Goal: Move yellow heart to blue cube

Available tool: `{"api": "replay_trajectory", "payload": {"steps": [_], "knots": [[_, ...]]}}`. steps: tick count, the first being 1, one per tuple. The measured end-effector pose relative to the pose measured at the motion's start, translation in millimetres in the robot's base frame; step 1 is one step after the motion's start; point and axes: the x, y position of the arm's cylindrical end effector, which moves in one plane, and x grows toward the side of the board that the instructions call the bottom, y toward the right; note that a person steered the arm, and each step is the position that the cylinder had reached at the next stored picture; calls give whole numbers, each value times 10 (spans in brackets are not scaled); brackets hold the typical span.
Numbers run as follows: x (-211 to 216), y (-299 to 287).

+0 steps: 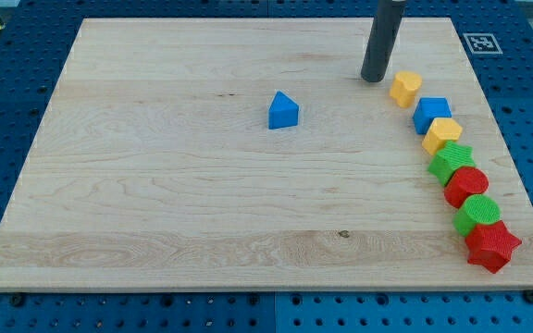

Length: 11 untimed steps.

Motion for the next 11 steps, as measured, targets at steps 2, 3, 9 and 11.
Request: {"api": "replay_trajectory", "payload": {"steps": [2,3,9,11], "knots": [[104,257],[104,351],[205,491],[211,409]]}}
